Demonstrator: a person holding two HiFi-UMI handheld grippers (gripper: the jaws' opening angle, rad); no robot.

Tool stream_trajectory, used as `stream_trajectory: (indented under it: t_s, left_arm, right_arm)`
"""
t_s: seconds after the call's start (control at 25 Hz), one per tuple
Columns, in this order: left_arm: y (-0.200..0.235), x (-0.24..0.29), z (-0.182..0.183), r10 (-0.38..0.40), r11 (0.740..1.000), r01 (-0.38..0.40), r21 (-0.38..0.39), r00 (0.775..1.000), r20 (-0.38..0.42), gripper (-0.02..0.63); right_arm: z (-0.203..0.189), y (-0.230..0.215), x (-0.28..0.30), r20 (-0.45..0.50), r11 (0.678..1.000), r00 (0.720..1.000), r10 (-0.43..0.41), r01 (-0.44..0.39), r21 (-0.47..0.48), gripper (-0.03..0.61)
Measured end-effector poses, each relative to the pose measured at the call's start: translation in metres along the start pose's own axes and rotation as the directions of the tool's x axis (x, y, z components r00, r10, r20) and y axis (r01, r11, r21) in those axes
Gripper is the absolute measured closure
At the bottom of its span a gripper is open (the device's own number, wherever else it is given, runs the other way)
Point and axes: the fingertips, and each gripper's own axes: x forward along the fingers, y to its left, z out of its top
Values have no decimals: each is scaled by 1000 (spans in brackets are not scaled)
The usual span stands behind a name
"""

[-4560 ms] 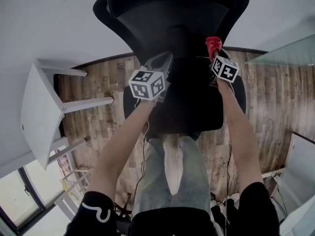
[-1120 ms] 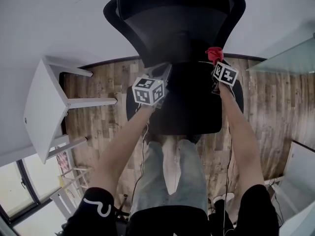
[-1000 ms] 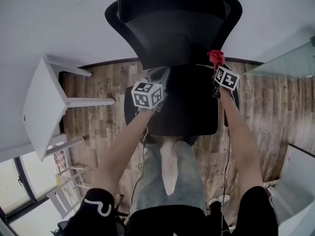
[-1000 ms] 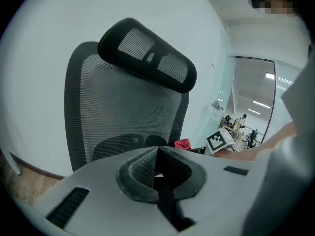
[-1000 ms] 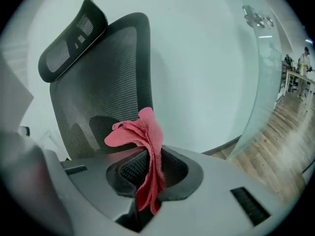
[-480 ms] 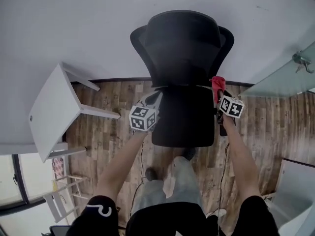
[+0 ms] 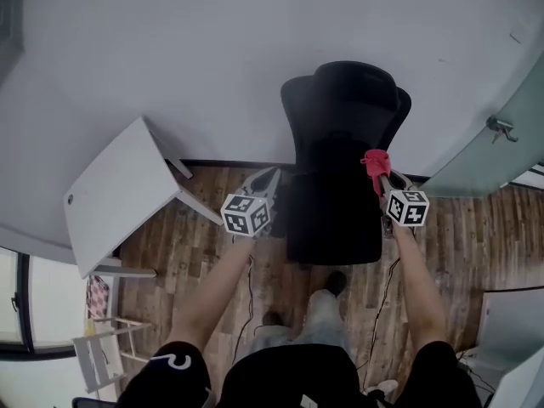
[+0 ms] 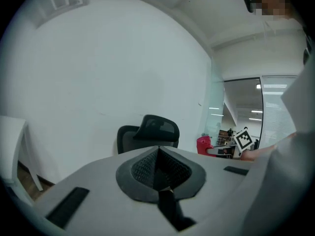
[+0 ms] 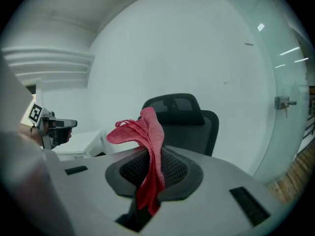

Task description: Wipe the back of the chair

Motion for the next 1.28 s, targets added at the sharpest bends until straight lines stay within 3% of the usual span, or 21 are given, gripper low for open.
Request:
stream_trajectory:
  t_s: [0.28, 0.52, 0.68, 1.04, 1.28]
  left_arm:
    - [7, -110, 46, 10, 1000, -11, 8, 998, 66, 589]
    - [-31, -158, 55, -39, 999, 37, 21, 997, 73, 589]
    - [-49, -186, 55, -26, 1000, 25, 4, 997, 78, 589]
    - [-110, -229, 45, 4, 997, -9, 82, 998, 57, 589]
    - [-183, -228, 26, -32, 990, 28, 138, 999, 21, 589]
  right_arm:
    - [31, 132, -58, 61, 997, 997, 45, -41, -66, 512]
    - [52, 213, -102, 124, 991, 990, 63, -48, -124, 512]
    - [58, 254, -130, 144, 985, 984, 109, -87, -149, 512]
    - [51, 268, -200, 177, 978, 968, 180, -157, -136, 512]
    - [34, 238, -255, 186, 990, 973, 135, -124, -68, 512]
